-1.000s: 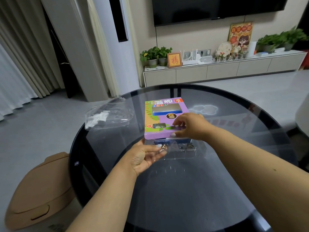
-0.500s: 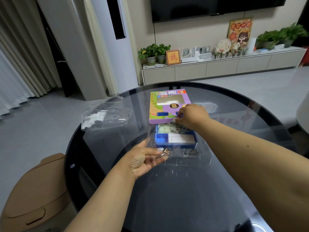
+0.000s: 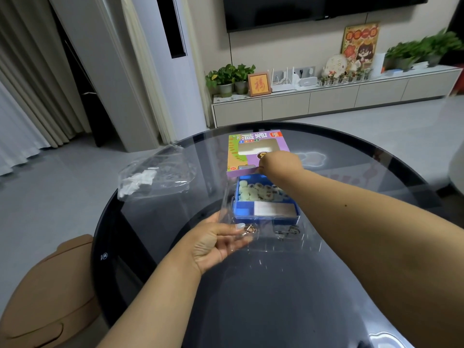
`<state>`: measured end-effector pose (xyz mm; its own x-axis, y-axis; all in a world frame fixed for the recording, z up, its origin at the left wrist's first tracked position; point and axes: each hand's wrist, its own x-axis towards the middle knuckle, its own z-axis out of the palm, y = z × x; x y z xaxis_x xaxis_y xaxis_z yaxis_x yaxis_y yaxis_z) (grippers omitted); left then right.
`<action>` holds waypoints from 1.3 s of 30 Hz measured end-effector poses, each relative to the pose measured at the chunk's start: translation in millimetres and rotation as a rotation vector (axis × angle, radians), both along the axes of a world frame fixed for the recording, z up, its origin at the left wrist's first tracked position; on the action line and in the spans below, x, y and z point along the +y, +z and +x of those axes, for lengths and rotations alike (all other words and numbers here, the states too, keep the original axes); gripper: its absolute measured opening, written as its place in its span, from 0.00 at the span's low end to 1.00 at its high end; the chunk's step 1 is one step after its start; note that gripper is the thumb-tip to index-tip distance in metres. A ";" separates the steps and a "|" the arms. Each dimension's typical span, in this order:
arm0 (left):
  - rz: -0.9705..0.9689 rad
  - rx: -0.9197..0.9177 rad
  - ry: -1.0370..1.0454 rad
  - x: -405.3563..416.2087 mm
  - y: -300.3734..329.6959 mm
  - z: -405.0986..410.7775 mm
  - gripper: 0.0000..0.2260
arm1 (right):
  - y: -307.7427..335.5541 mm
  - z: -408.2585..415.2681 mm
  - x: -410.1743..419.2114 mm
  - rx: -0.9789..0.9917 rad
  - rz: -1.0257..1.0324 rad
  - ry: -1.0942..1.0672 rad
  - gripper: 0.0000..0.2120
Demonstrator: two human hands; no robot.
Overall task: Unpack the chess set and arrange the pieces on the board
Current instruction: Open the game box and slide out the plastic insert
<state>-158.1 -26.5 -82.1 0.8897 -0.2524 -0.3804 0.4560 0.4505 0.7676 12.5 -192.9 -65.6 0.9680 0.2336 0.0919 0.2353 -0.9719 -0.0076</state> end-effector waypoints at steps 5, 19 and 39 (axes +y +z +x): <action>0.002 0.003 -0.027 5.8 -1.6 1.3 0.30 | -3.2 9.9 -10.2 -0.011 -0.051 -0.108 0.04; -0.045 -0.035 0.039 15.8 -5.2 -4.3 0.26 | -30.2 35.8 -71.4 0.260 -0.041 -0.133 0.22; 0.327 -0.196 0.298 -16.2 -22.8 14.2 0.36 | -19.0 53.1 -97.5 0.059 0.231 -0.146 0.27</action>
